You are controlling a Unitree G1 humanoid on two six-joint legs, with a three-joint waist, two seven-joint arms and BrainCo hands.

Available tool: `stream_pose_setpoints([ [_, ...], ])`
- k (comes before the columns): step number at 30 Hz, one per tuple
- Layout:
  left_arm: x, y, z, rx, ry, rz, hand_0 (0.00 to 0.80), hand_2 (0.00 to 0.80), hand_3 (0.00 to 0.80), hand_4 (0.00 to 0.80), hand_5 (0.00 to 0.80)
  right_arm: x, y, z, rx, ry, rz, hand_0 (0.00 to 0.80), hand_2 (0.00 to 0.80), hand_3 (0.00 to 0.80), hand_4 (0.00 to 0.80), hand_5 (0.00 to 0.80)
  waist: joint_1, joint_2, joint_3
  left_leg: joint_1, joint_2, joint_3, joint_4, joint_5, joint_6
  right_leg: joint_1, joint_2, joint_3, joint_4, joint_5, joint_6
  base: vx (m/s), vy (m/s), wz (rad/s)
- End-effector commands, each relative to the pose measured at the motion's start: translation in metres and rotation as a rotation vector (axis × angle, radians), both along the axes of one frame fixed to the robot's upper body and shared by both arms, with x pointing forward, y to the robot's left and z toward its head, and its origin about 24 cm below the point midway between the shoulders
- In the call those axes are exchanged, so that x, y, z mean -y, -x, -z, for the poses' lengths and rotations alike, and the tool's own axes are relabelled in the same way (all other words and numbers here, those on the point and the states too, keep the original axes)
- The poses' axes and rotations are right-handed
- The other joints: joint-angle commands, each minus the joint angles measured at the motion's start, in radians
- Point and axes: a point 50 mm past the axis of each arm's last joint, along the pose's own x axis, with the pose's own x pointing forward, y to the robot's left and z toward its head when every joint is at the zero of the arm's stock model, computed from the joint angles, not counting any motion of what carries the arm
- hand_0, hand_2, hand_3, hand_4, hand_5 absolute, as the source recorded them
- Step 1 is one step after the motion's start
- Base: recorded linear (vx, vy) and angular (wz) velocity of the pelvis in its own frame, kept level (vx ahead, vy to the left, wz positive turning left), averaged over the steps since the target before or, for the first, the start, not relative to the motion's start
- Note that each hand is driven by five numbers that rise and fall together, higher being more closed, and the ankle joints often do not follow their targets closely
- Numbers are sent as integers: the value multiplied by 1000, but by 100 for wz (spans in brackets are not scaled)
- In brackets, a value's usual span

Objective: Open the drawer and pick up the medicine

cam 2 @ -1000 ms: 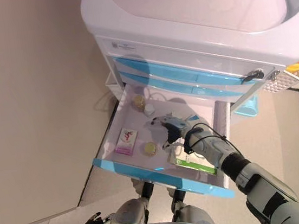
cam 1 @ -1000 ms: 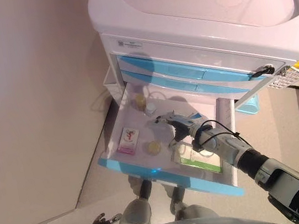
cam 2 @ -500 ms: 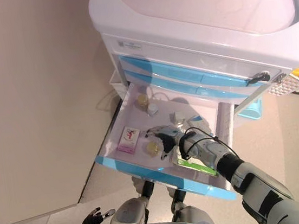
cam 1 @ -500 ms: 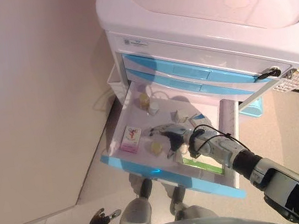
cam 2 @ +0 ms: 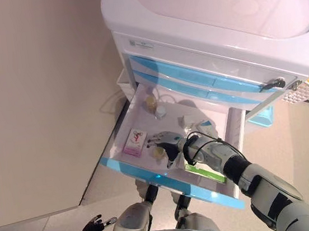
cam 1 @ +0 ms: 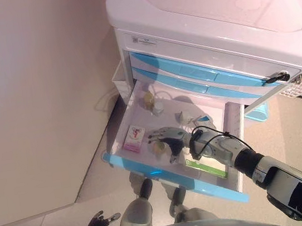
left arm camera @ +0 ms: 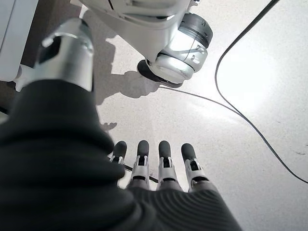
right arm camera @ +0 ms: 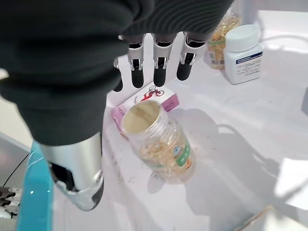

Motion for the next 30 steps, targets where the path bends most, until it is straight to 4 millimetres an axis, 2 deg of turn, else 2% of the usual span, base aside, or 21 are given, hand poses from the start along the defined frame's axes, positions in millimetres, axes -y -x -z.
stream_pose_setpoints([
  [1, -3, 8, 2, -35, -21, 18, 0, 0, 0, 0, 0, -15, 5, -13, 55, -48, -99, 0, 0, 0, 0, 0, 14, -9, -32, -12, -18, 8, -37, -20, -16, 50, -1, 3, 72, -93, 38, 0, 0, 0],
  [15, 1, 15, 4, -47, -14, 30, 0, 0, 0, 0, 0, -4, 5, 1, 163, 40, -75, 0, 0, 0, 0, 0, 19, -4, -44, -7, -20, 4, -39, -19, -16, 60, -3, -1, 65, -90, 42, 0, 0, 0],
  [23, 4, 12, 4, -37, -4, 38, 0, 0, 0, 0, 0, 2, -2, -2, 301, 62, -60, 0, 0, 0, 0, 0, 21, 6, -41, -8, -23, 1, -39, -20, -14, 57, -4, -2, 64, -88, 44, 0, 0, 0],
  [30, 6, 11, 4, -29, 2, 49, 0, 0, 0, 0, 0, 4, -4, 2, 315, 69, -45, 0, 0, 0, 0, 0, 24, 12, -37, -9, -26, -4, -39, -20, -10, 55, -4, -5, 65, -88, 43, 0, 0, 0],
])
